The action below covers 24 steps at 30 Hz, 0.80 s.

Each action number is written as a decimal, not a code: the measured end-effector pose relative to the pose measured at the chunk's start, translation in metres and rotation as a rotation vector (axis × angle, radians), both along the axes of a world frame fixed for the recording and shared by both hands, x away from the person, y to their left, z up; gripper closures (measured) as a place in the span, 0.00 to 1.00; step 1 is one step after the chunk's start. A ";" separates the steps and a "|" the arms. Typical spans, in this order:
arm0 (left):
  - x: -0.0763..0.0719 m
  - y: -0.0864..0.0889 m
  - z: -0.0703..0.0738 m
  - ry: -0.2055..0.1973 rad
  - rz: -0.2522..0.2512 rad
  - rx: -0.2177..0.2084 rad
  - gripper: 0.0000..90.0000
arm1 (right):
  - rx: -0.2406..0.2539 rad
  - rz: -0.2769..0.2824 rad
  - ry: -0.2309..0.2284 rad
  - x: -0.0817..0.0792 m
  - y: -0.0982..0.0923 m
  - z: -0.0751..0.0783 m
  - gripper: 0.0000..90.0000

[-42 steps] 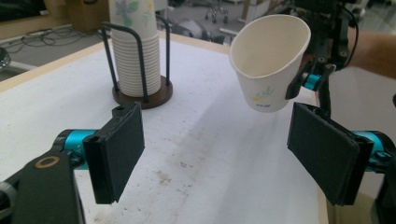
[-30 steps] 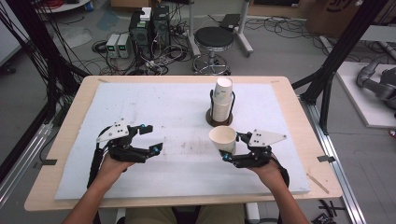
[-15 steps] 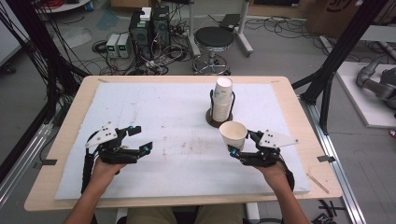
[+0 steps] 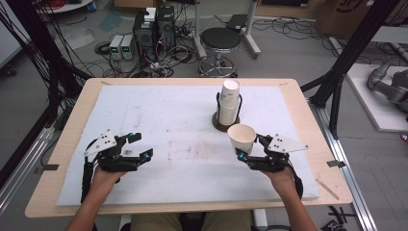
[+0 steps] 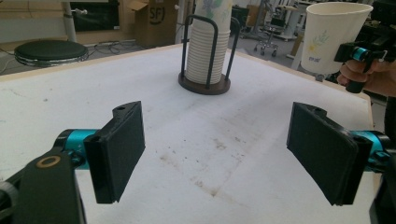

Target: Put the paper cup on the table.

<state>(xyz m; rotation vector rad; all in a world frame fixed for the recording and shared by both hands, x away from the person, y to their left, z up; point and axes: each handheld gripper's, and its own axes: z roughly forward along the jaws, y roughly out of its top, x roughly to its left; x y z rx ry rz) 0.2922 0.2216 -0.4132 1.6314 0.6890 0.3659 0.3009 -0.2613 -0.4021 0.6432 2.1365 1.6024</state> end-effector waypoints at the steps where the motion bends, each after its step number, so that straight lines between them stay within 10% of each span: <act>1: 0.000 0.000 0.000 -0.001 -0.001 0.001 0.21 | 0.003 -0.004 0.005 0.000 0.000 -0.001 0.40; 10: 0.002 -0.004 -0.004 -0.002 -0.017 0.024 0.22 | -0.011 -0.143 0.010 0.011 -0.019 -0.013 0.40; 24: 0.003 -0.006 -0.007 0.014 -0.013 0.032 0.22 | -0.073 -0.312 0.189 0.041 -0.030 -0.039 0.40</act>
